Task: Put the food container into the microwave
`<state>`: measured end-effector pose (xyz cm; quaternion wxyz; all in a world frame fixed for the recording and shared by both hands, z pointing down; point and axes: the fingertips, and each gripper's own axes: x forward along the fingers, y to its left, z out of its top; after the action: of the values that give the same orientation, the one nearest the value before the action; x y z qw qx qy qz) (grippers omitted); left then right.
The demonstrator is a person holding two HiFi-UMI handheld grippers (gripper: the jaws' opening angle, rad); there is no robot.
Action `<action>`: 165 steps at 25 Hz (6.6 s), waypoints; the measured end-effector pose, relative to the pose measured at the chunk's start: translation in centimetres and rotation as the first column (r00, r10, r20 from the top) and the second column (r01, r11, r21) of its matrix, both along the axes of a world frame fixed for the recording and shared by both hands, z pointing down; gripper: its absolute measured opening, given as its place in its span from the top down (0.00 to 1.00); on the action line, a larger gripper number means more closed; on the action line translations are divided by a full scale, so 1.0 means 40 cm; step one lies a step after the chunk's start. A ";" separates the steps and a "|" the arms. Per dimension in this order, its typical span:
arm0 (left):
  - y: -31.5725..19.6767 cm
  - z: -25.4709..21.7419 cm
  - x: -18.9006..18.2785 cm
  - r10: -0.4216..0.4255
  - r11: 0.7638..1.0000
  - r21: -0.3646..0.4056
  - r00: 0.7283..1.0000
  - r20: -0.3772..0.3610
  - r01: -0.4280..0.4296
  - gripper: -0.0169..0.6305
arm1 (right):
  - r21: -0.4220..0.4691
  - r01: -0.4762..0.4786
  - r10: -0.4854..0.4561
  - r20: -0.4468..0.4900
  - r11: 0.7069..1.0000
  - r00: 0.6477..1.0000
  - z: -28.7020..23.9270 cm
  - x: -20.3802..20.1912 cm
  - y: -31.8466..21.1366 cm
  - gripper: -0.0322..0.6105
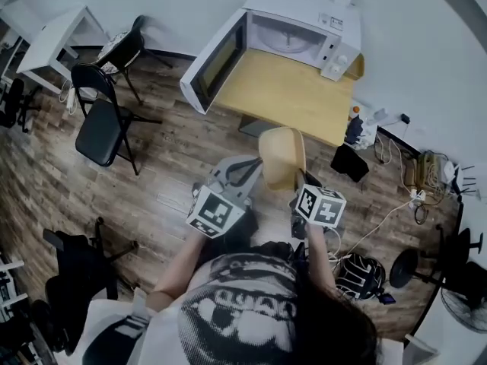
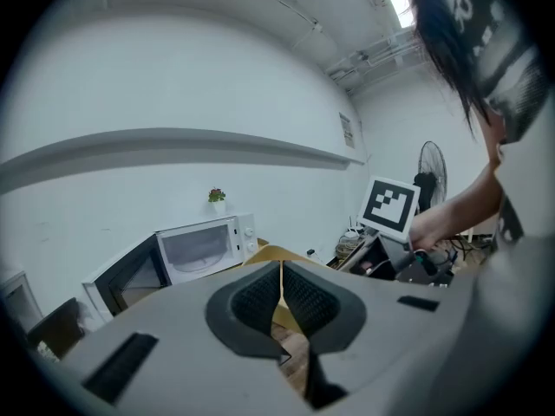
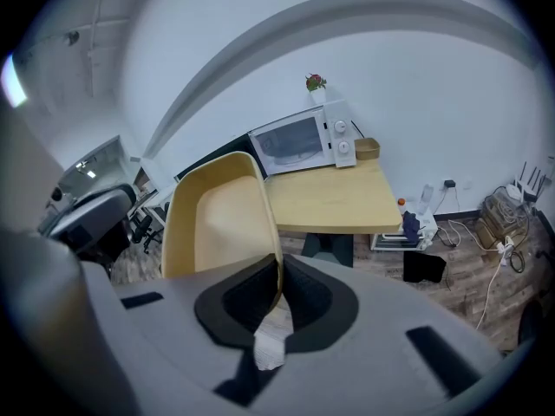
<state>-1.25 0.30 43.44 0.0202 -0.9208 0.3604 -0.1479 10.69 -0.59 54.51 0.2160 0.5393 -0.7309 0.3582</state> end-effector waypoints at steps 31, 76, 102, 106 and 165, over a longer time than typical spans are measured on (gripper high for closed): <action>-0.503 0.011 0.029 -0.105 0.994 0.024 0.994 -0.009 0.105 0.96 | -0.115 -0.004 0.007 0.023 0.993 1.000 0.127 0.060 -0.650 0.92; -0.769 0.035 -0.042 0.297 0.954 -0.042 0.955 0.006 -0.296 0.96 | -0.268 -0.467 0.526 0.229 0.843 0.819 0.236 -0.048 -1.148 0.85; -0.758 0.028 -0.021 0.368 0.930 -0.018 0.930 0.004 -0.368 0.96 | -0.076 -0.512 0.454 0.585 0.856 0.672 0.129 -0.078 -1.251 0.79; -0.744 0.016 -0.024 0.396 0.918 -0.013 0.918 -0.024 -0.396 0.96 | -0.012 -0.460 0.385 0.565 0.888 0.730 0.098 -0.096 -1.183 0.79; -0.094 0.071 0.065 0.301 0.952 -0.044 0.953 -0.032 -0.302 0.96 | 0.462 0.015 -0.128 0.215 0.887 0.968 -0.206 -0.123 -0.094 0.94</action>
<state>1.34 -3.46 46.28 0.0159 -0.9669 0.2124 -0.1404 5.79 -4.37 46.26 0.0066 0.5002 -0.8346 0.2307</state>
